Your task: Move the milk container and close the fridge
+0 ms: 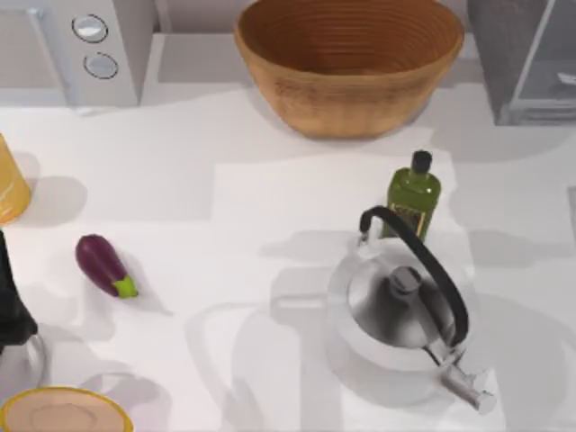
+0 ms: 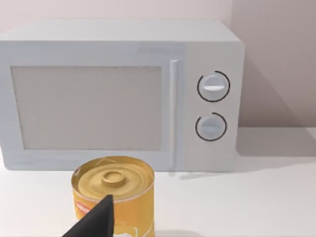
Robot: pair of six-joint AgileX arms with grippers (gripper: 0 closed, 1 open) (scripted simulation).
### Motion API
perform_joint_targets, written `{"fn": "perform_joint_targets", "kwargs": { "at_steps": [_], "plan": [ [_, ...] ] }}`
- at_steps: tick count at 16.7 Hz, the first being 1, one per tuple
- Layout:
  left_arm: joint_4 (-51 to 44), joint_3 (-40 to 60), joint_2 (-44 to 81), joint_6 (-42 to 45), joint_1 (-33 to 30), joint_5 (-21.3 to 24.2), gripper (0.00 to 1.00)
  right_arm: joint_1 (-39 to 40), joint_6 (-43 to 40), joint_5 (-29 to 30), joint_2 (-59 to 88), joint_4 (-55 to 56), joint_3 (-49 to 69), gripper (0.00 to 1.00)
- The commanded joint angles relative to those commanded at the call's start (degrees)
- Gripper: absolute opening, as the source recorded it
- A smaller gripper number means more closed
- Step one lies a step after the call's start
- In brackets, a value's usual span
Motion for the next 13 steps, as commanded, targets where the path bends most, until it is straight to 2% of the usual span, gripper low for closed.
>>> {"fn": "perform_joint_targets", "kwargs": {
  "at_steps": [13],
  "plan": [
    [0.0,0.0,0.0,0.0,0.0,0.0,1.0,-0.35,-0.03,-0.72,1.03,-0.4,1.07,0.0]
  ]
}}
